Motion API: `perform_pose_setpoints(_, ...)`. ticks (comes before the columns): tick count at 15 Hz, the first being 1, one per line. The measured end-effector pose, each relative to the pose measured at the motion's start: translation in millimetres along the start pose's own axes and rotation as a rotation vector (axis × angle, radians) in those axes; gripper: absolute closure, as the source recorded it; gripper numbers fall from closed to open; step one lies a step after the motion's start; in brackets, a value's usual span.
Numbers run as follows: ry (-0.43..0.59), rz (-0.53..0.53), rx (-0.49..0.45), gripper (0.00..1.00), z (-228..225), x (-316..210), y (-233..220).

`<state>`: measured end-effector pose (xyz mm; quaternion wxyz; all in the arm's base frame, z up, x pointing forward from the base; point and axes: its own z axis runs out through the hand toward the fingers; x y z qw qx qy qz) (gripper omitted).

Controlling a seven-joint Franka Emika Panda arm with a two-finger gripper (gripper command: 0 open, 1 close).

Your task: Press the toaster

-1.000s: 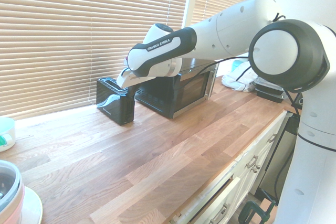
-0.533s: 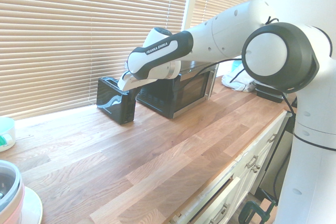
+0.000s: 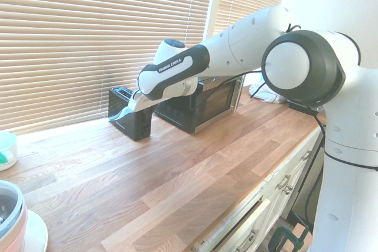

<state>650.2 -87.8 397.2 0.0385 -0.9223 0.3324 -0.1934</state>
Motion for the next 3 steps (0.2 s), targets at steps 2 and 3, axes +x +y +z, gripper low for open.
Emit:
perform_pose_setpoints(2, 0.0, 0.003, -0.001, 1.0, -0.2, 0.4, 0.2)
perform_pose_setpoints(3, 0.001, 0.003, -0.001, 1.0, -0.5, 0.9, 0.5)
